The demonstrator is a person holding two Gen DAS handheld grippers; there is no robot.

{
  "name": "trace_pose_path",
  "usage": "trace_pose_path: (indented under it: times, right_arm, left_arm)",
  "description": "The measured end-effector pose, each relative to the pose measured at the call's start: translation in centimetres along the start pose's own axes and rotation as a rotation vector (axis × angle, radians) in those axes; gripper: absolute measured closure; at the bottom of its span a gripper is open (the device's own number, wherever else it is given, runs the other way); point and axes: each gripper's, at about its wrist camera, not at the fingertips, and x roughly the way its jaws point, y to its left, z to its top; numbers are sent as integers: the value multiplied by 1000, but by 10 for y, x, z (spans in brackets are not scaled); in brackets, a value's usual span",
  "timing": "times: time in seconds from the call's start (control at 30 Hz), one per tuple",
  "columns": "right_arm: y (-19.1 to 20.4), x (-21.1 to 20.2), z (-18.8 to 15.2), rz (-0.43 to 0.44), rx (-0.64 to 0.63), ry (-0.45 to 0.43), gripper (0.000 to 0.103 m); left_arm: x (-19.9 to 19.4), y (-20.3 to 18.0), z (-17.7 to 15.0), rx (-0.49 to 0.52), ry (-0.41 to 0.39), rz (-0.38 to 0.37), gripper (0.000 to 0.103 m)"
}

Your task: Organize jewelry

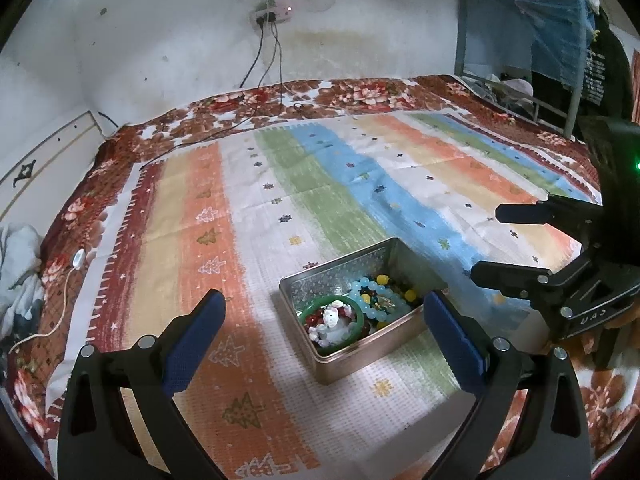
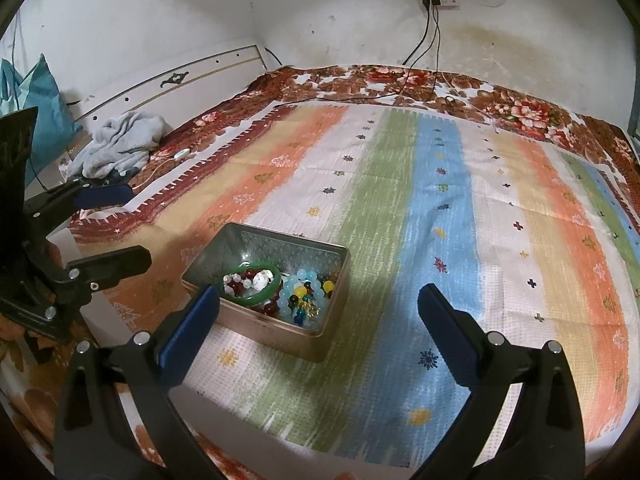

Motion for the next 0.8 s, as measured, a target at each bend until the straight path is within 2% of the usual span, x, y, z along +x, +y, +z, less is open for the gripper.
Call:
trace_pose_path:
  times: [0.13, 0.3, 0.57, 0.8]
  right_arm:
    - [2, -1, 0, 3, -7, -8, 5]
    - [3, -2, -1, 4, -14, -12, 5]
    - [3, -2, -1, 5, -15, -12, 5]
    - [3, -2, -1, 4, -15, -12, 5]
  left_arm:
    - [3, 4, 2, -36, 4, 22, 6]
    - [4, 8, 2, -77, 0, 13, 6]
    - [5, 9, 2, -82, 4, 10, 6]
    - [11, 11, 0, -86, 42, -2, 6]
